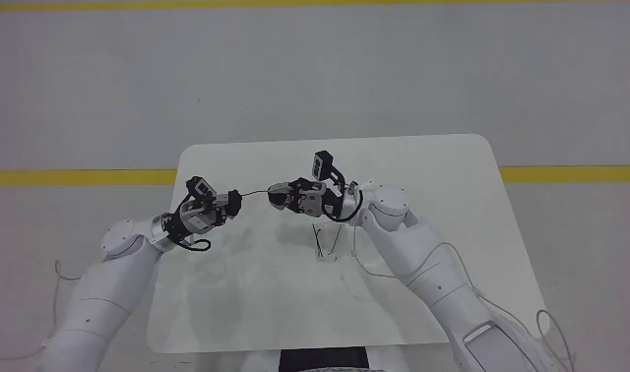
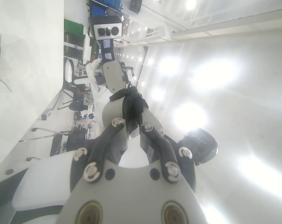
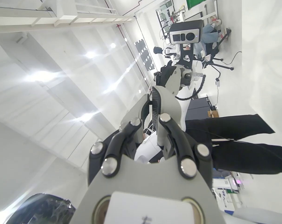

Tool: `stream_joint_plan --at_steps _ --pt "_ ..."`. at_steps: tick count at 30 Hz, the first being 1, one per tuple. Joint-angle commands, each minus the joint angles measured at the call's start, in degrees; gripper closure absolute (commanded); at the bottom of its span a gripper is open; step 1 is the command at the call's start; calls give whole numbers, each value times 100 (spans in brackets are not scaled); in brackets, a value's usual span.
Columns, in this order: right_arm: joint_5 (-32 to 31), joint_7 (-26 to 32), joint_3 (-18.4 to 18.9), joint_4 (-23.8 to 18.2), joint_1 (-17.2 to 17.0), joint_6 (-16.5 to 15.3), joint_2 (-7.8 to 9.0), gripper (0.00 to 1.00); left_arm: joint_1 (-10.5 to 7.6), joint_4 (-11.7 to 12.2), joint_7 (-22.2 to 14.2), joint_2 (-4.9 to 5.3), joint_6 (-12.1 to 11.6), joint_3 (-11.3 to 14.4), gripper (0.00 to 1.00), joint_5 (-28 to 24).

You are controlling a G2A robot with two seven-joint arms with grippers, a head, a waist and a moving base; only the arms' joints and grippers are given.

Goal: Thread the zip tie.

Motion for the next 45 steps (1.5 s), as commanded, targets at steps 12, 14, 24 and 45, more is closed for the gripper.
stream_joint_plan --at_steps 12,14,24,45 --pt "34 -42 -66 58 38 -35 10 100 90 -229 200 -7 108 17 0 -39" --pt "56 -27 -87 69 47 -46 7 100 103 -261 187 -9 124 18 0 -62" --pt "51 12 -117 101 67 -69 12 100 116 -297 250 -14 -109 13 0 49" --pt "286 -352 -108 -411 -224 -104 24 100 284 -664 512 -16 -44 29 0 135"
